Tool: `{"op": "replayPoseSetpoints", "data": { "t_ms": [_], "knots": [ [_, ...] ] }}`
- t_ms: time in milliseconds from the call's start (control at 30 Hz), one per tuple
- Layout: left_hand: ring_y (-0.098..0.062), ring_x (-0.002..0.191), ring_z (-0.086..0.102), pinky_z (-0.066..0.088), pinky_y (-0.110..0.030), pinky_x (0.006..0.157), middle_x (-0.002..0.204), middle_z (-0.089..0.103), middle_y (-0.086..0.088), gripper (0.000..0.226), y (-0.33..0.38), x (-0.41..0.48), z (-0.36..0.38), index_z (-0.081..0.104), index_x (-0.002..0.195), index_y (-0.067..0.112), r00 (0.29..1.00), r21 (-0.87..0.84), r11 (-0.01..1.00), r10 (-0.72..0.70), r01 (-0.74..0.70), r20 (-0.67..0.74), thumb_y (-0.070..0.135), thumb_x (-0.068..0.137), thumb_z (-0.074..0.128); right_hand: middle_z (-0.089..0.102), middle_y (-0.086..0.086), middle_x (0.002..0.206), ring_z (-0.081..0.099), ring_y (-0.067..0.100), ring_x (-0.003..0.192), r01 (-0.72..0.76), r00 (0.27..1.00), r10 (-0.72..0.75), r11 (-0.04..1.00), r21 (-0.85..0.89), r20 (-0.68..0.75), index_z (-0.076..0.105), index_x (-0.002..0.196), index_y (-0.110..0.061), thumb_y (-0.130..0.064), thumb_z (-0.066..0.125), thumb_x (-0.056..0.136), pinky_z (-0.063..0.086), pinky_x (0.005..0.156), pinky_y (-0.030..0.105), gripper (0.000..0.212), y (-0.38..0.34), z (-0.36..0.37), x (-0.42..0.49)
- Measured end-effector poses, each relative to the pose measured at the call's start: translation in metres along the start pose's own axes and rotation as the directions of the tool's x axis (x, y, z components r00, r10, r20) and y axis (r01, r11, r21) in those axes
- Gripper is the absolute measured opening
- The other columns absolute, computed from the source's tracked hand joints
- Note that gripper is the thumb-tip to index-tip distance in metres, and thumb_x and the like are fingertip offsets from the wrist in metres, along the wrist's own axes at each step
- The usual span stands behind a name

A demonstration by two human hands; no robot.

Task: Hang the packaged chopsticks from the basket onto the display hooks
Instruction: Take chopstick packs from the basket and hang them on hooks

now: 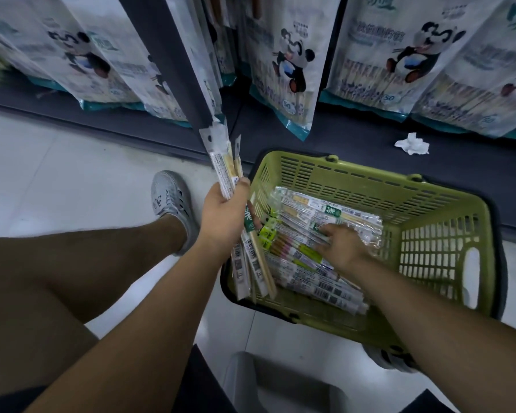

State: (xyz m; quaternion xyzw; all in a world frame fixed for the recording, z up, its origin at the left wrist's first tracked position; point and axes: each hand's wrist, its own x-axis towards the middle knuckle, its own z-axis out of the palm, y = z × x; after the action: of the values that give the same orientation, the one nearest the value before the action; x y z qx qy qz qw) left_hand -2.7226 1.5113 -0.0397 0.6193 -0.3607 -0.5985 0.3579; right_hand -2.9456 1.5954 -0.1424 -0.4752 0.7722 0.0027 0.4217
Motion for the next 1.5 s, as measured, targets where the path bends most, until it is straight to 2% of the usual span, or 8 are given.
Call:
{"op": "replayPoseSetpoints", "data": {
  "t_ms": [500,800,900,1000,1100,1300,1433,1500],
  "knots": [
    [-0.021,0.05,0.061,0.058,-0.037,0.054,0.064,0.062,-0.002,0.021,-0.01,0.011,0.0,0.059,0.101,0.014,0.999,-0.016,1.0,-0.024,0.025,0.033,0.033,0.097,0.067,0.058,0.011,0.135,0.05,0.03,0.128,0.083,0.994,-0.101,0.947,-0.312,-0.041,0.062,0.135,-0.021,-0.035,0.059,0.1,0.051,0.096,0.036,0.038,-0.001,-0.002,0.031],
    [-0.022,0.05,0.062,0.057,-0.034,0.054,0.067,0.06,-0.005,0.019,-0.009,0.01,0.001,0.06,0.1,0.015,0.999,-0.031,0.998,-0.048,0.049,0.023,0.033,0.097,0.068,0.058,0.016,0.128,0.053,0.032,0.12,0.154,0.984,-0.115,0.93,-0.335,0.133,0.061,0.131,-0.014,-0.036,0.057,0.101,0.047,0.091,0.034,0.037,0.0,-0.008,0.02],
    [-0.022,0.049,0.062,0.057,-0.034,0.053,0.064,0.06,-0.002,0.018,-0.006,0.008,0.003,0.059,0.1,0.017,0.999,-0.024,0.999,-0.042,0.043,0.025,0.033,0.098,0.067,0.058,0.013,0.129,0.052,0.032,0.121,0.181,0.98,-0.15,0.942,-0.281,0.127,0.06,0.136,-0.016,-0.037,0.054,0.104,0.047,0.096,0.037,0.039,-0.005,-0.025,0.007],
    [-0.02,0.051,0.062,0.059,-0.038,0.056,0.065,0.061,0.0,0.024,-0.002,0.004,0.008,0.058,0.105,0.018,0.998,-0.005,0.998,-0.058,0.058,0.018,0.04,0.097,0.066,0.057,0.0,0.083,0.054,0.021,0.079,0.197,0.98,-0.191,0.972,-0.127,0.062,0.06,0.086,-0.027,-0.033,0.058,0.103,0.037,0.064,0.03,0.018,-0.016,-0.05,-0.011],
    [-0.022,0.08,0.071,0.06,-0.043,0.08,0.089,0.071,0.003,0.045,0.007,-0.007,0.022,0.06,0.119,0.024,0.99,0.068,0.989,-0.136,0.133,0.043,0.061,0.093,0.061,0.05,0.0,0.066,0.047,0.013,0.06,0.236,0.972,-0.235,0.969,0.073,-0.032,0.06,0.077,-0.011,-0.033,0.064,0.099,0.03,0.054,0.029,0.032,-0.041,-0.082,-0.037],
    [-0.013,0.106,0.073,0.057,-0.042,0.096,0.116,0.076,0.008,0.066,0.048,-0.054,0.056,0.068,0.119,0.038,0.976,-0.13,0.991,0.039,-0.012,0.212,0.077,0.067,0.074,0.044,-0.015,0.047,0.038,0.001,0.045,0.43,0.903,-0.403,0.836,0.342,-0.152,0.056,0.06,-0.028,-0.03,0.071,0.095,0.03,0.045,0.016,0.039,-0.101,-0.128,-0.112],
    [-0.018,0.108,0.073,0.06,-0.036,0.087,0.117,0.077,0.001,0.068,0.084,-0.073,0.062,0.067,0.124,0.028,0.943,-0.247,0.965,0.163,-0.091,0.291,0.062,0.068,0.085,0.041,-0.012,0.053,0.037,0.005,0.054,0.535,0.842,-0.418,0.728,0.429,-0.341,0.062,0.094,-0.065,-0.022,0.08,0.088,0.034,0.052,0.017,0.047,-0.116,-0.152,-0.156],
    [-0.017,0.104,0.075,0.06,-0.025,0.077,0.113,0.078,-0.001,0.049,0.103,-0.081,0.062,0.07,0.12,0.026,0.918,-0.274,0.955,0.207,-0.114,0.338,0.042,0.077,0.087,0.041,-0.005,0.056,0.037,0.007,0.053,0.542,0.834,-0.37,0.688,0.482,-0.41,0.057,0.115,-0.06,-0.023,0.083,0.084,0.035,0.05,0.018,0.055,-0.12,-0.161,-0.173]
  ]
}}
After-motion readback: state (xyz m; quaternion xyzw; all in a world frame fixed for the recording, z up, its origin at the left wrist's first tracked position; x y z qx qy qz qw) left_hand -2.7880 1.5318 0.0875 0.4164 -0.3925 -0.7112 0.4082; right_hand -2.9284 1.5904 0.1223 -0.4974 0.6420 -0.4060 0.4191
